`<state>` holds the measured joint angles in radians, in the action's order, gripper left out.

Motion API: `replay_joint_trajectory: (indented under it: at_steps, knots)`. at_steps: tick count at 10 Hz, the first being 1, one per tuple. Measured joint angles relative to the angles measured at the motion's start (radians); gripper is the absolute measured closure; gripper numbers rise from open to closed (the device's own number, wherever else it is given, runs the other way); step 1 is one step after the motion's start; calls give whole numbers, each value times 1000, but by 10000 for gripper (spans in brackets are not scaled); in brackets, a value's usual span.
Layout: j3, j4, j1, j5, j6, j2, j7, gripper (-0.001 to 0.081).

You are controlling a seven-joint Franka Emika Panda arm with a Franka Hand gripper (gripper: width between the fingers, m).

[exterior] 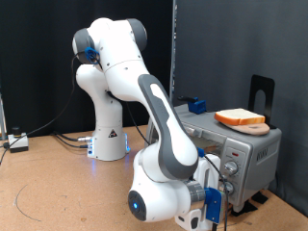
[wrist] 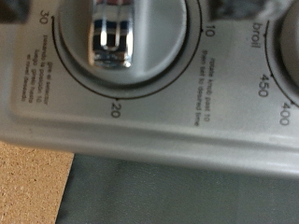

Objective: Make a piece of toast with the oven

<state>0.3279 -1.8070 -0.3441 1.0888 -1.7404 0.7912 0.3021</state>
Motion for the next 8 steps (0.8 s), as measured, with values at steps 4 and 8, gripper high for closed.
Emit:
replay_joint_trajectory:
  at_steps: [4,8]
  knots:
    - [0,-9,0,6,0,0,-7,712]
    - [5,-68,-14,110,-43,-17,166,712]
